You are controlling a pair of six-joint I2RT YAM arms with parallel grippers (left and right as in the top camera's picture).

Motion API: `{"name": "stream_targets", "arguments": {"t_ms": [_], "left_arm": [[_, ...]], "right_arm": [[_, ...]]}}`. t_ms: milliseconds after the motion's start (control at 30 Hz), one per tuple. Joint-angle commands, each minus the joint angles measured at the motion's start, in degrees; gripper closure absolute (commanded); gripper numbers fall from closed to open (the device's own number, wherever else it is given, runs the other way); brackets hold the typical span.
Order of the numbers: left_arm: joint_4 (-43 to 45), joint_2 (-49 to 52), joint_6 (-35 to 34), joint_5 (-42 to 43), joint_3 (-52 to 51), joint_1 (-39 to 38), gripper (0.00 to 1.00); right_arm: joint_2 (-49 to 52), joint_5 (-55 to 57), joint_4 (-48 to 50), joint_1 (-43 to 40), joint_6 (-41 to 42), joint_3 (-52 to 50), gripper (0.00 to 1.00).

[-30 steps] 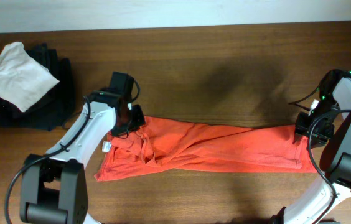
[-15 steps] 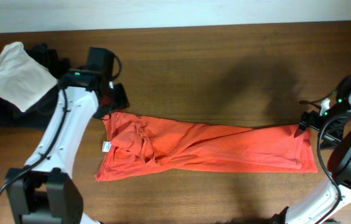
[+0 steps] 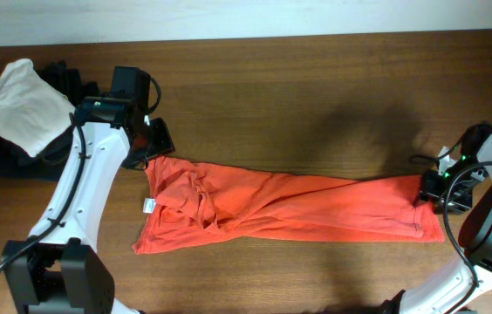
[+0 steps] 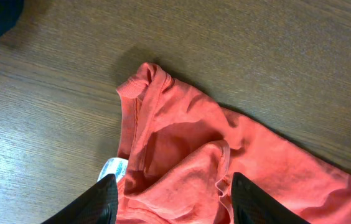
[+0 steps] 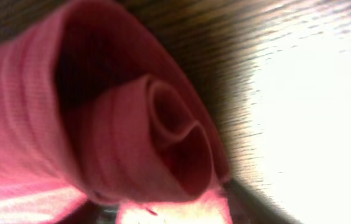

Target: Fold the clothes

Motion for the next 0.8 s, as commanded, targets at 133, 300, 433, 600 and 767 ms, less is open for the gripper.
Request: {"name": "stream_targets", "arguments": {"t_ms": [133,300,433,600,767], "left_arm": [[0.0,-0.9,0.9,-0.4,0.5,0.1,0.42],[0.0,-0.9,0.9,-0.4,0.5,0.1,0.42],[0.2,-0.9,0.9,-0.4,0.5,0.1,0.42],[0.1,-0.9,0.9,-0.4,0.5,0.1,0.39],[0.1,-0.9,0.9,-0.4,0.5,0.1,0.38]], "right_arm": [[2.1,-1.2,-4.2,0.0,0.8,9.7,0.96],[2.0,-1.2,-12.9,-0.5,4.4,24.2,0.96],[1.8,-2.9,-17.8,2.4,4.4,27.3,0.96],[1.8,-6.1,-21.2,12.2,4.4,27.3,0.96],[1.8,-8.2,-22.3,22.8,7.1,27.1,0.96]]}}
